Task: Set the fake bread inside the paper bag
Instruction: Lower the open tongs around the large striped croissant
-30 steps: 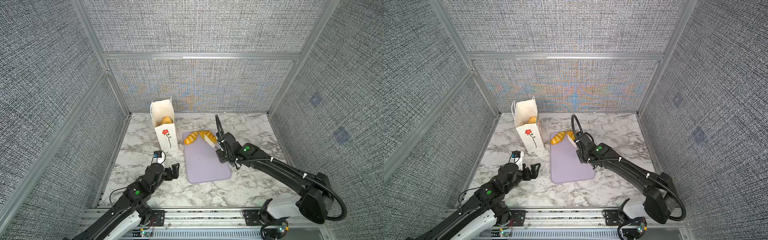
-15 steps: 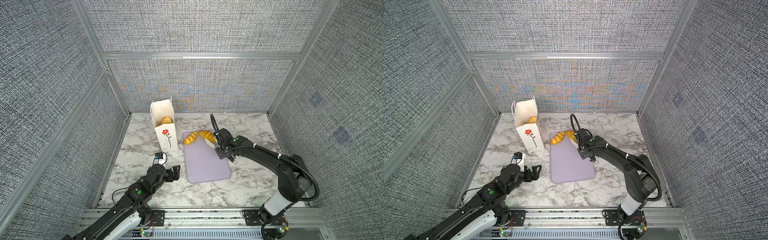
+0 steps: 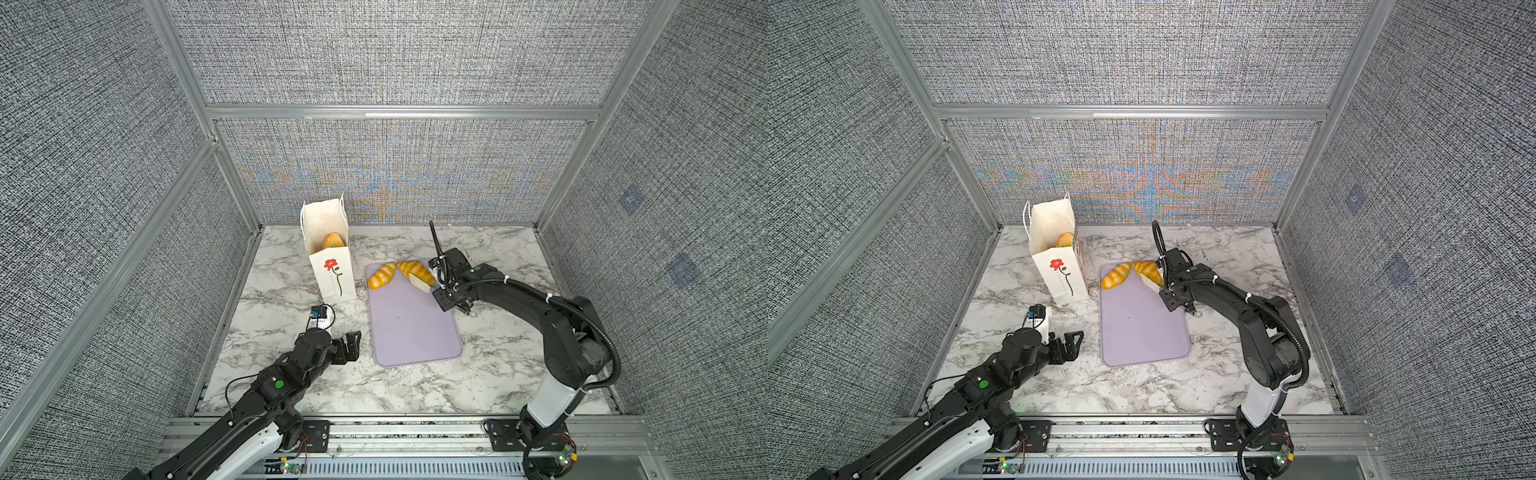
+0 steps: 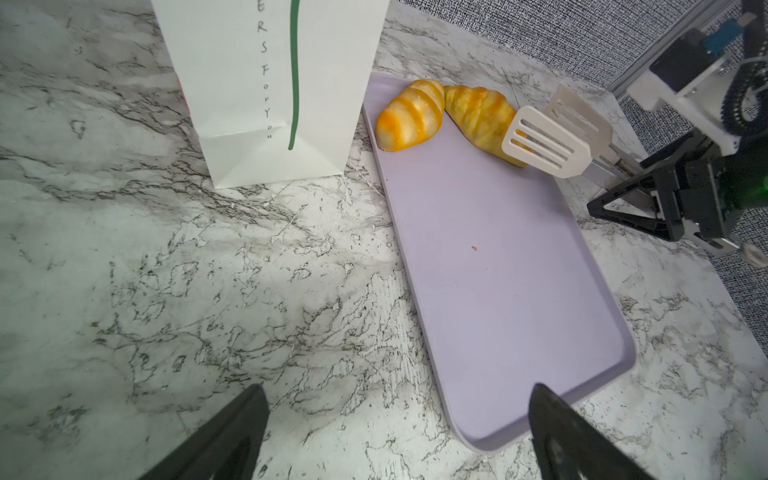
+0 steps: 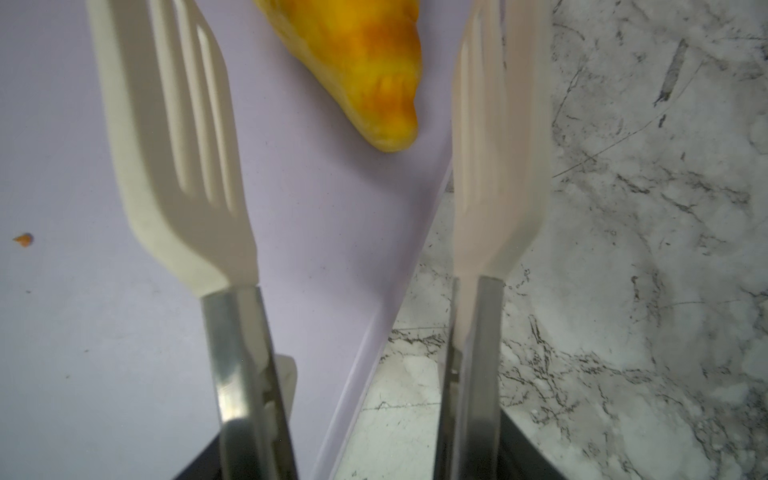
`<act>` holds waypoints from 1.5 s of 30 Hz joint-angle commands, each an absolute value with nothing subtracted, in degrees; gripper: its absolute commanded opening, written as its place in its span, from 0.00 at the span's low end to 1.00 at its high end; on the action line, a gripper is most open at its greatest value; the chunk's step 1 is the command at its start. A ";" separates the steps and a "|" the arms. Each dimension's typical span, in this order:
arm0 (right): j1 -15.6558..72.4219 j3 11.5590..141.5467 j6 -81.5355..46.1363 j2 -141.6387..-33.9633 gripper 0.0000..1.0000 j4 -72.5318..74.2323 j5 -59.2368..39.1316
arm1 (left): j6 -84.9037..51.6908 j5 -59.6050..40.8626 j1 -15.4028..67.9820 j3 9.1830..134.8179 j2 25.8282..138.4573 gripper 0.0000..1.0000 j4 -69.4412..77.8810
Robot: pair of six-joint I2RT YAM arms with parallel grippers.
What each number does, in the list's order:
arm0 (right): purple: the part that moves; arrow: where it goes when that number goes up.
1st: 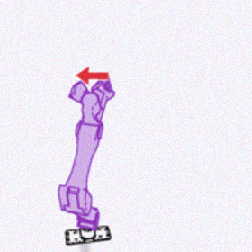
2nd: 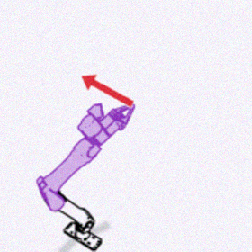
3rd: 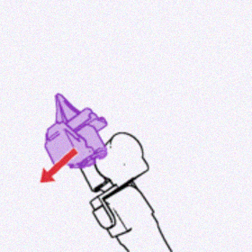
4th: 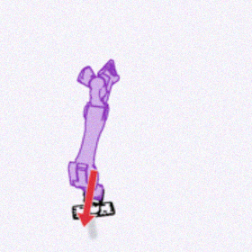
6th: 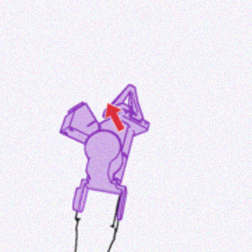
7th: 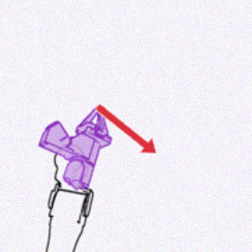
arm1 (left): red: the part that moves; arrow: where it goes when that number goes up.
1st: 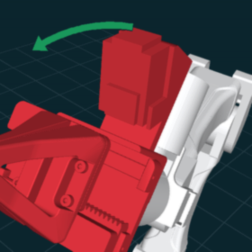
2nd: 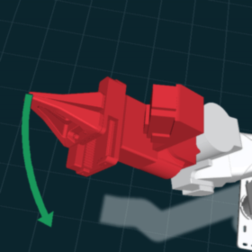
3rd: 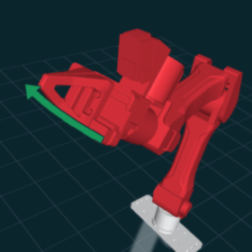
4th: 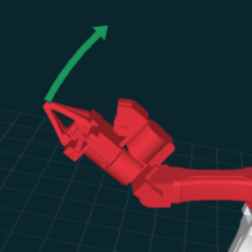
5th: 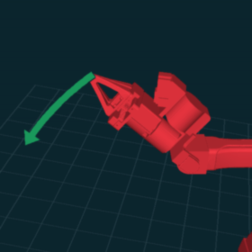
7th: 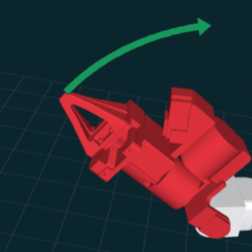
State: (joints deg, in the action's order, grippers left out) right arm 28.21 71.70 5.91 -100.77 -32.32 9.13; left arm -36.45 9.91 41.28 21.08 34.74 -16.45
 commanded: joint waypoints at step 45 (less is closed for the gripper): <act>29.91 76.58 8.84 -105.85 0.63 -35.66 8.33 | -35.90 10.72 41.33 22.04 33.24 0.99 -17.24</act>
State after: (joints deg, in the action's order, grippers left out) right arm 30.02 75.70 6.76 -105.25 -37.36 9.74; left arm -36.25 10.50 41.28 21.82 33.23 -17.72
